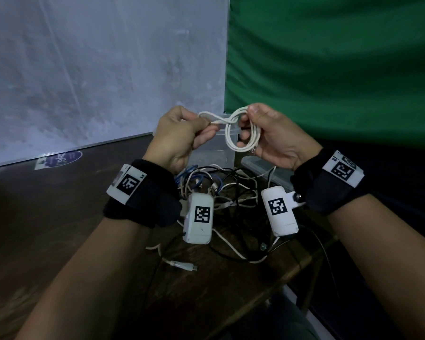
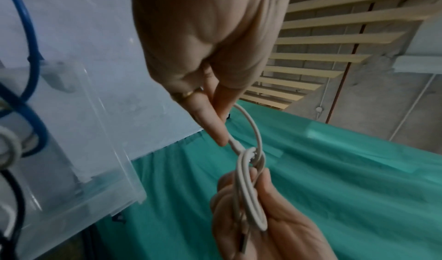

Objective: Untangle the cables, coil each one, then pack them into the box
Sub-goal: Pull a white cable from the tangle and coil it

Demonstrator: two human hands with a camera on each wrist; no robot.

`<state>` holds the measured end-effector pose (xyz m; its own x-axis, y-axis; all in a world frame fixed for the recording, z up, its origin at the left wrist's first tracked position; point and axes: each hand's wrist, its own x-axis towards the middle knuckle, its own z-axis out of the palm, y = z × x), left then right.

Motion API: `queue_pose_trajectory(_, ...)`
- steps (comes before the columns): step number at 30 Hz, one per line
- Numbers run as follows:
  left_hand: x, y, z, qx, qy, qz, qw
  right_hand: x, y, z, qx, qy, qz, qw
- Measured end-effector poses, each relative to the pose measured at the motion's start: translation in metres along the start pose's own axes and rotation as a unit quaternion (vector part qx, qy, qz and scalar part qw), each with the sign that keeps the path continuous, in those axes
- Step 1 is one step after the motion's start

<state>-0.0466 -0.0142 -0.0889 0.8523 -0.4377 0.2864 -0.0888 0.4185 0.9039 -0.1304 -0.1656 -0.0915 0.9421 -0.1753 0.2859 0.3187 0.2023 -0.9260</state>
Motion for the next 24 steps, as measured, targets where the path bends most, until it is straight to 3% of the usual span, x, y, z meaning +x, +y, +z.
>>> queue_pose_trajectory(4,-0.002,-0.006,0.005,-0.02,-0.029,-0.065,0.997,0.0,-0.001,-0.003,0.042,0.003,-0.007,0.999)
queue_pose_trajectory(8,-0.003,-0.009,0.009,0.0,-0.04,-0.08,0.996,0.002,-0.001,-0.001,0.052,0.0,-0.011,0.999)
queue_pose_trajectory(21,-0.014,-0.006,0.004,0.178,-0.208,-0.151,0.95,0.007,0.004,0.004,0.016,0.093,-0.036,0.995)
queue_pose_trajectory(24,-0.011,-0.002,0.003,0.179,-0.173,-0.12,0.961,0.005,0.007,0.006,0.02,0.1,-0.037,0.994)
